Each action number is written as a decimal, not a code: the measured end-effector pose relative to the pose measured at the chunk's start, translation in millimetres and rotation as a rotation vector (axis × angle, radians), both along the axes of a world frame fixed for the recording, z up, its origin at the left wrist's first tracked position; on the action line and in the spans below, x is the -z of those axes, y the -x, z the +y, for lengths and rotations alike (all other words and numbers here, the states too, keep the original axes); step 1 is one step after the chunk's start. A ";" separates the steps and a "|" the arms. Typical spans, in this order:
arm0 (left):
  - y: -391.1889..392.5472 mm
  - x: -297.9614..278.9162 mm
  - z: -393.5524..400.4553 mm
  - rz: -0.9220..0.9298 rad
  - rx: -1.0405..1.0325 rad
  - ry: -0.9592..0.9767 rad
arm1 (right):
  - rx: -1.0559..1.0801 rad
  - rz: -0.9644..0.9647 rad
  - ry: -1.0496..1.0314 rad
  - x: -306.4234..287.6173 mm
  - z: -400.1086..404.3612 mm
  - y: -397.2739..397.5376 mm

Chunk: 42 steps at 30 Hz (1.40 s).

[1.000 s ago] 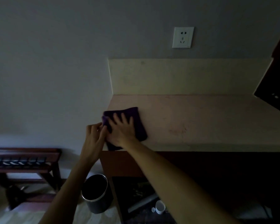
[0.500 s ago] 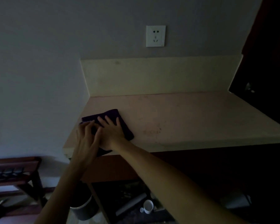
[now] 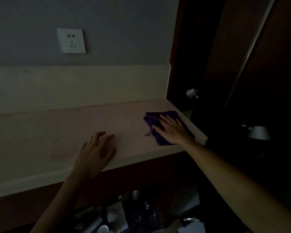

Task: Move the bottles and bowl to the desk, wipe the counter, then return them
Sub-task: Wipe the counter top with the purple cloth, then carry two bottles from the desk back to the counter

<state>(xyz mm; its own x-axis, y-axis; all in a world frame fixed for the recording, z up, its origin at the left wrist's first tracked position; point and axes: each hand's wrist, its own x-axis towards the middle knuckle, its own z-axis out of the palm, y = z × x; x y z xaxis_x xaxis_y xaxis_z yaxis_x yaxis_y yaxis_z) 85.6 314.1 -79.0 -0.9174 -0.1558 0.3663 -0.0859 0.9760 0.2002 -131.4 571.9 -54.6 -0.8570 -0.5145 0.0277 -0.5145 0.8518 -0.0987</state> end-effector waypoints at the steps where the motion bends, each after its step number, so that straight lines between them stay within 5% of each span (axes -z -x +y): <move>1: 4.3 1.1 5.0 -0.013 -0.005 0.034 | -0.003 0.011 -0.009 -0.3 12.7 9.9; 18: 4.3 -5.1 11.6 -0.136 -0.087 0.090 | -0.035 0.016 -0.046 -0.3 40.7 26.5; 22: -8.8 -19.8 12.9 -0.129 -0.020 -0.168 | -0.036 0.247 0.351 0.5 17.5 -39.7; 25: -54.0 -22.5 21.8 0.134 -0.014 -0.219 | -0.197 0.382 0.753 23.4 -12.9 -136.8; 27: -105.6 -11.2 27.8 0.287 -0.091 -0.246 | -0.253 0.249 0.991 54.9 -37.6 -194.2; 30: -202.5 40.9 24.9 0.370 -0.329 -0.395 | -0.293 -0.383 1.154 117.4 -74.6 -267.5; 35: -386.9 192.0 35.9 0.057 -1.016 -1.150 | -0.415 -1.129 0.387 261.5 -114.5 -366.6; 39: -537.3 274.7 118.7 -0.067 -1.493 -1.638 | -0.421 -1.257 -0.285 346.0 -85.7 -422.2; 42: -620.3 311.7 190.5 -0.069 -1.700 -1.872 | -0.303 -1.220 -0.513 372.3 -60.9 -437.1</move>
<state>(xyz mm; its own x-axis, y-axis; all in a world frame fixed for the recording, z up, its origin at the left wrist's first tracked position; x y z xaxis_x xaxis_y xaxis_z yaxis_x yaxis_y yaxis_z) 705.9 504.6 -390.8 0.2284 -0.3609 -0.9042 -0.2499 -0.9193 0.3039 305.6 511.0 -426.9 -0.0499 -0.4084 -0.9114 -0.5004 0.8000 -0.3311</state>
